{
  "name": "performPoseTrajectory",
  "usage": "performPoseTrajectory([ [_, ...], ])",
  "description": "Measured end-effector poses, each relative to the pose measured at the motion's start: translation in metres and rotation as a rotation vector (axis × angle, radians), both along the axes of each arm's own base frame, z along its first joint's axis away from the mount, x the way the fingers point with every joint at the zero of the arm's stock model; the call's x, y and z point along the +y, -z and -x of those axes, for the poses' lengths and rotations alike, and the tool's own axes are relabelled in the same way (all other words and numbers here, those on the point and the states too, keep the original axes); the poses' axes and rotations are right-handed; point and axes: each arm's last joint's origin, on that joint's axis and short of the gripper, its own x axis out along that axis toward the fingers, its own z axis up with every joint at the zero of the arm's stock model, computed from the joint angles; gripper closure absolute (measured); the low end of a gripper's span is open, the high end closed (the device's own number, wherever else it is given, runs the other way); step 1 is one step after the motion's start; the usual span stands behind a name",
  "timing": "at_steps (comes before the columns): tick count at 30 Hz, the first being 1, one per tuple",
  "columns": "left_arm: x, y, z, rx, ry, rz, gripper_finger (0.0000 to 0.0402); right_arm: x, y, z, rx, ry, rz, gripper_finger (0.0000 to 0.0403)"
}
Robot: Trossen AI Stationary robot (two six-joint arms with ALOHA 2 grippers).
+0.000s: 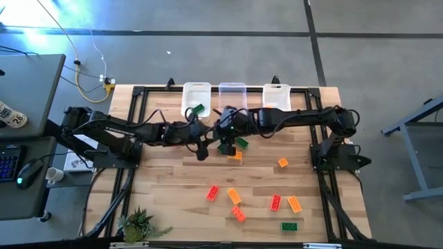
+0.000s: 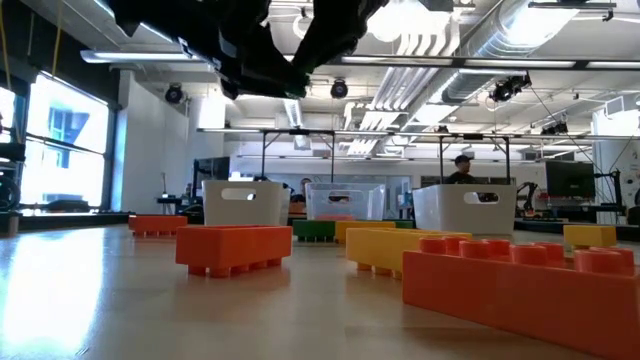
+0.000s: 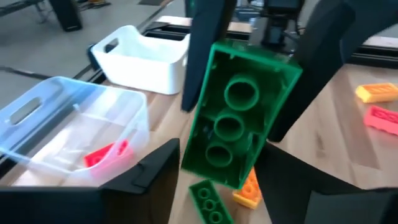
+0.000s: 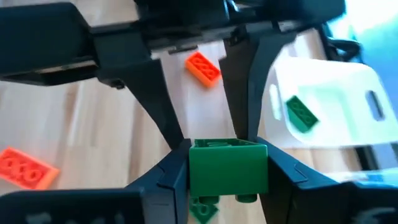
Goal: Sort & place blocks by color
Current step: Put the green game piece into the left white bin
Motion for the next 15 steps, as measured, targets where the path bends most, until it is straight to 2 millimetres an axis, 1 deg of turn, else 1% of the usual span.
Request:
performPoseTrajectory([
  [4, 0.01, 0.0, 0.002, 0.009, -0.054, -0.012, 0.0182, -0.012, 0.0, 0.0, 0.0, 0.06, 0.03, 0.0286],
  [7, 0.018, 0.002, 0.007, 0.058, -0.112, -0.037, 0.0165, -0.022, -0.002, -0.001, -0.034, 0.118, 0.042, 0.0286],
  [11, 0.024, 0.003, 0.019, 0.154, -0.168, -0.048, 0.0159, -0.037, -0.007, -0.004, -0.1, 0.163, 0.046, 0.0286],
  [15, 0.023, -0.002, 0.033, 0.199, -0.191, -0.033, 0.0159, -0.051, -0.012, -0.007, -0.181, 0.199, 0.05, 0.0286],
])
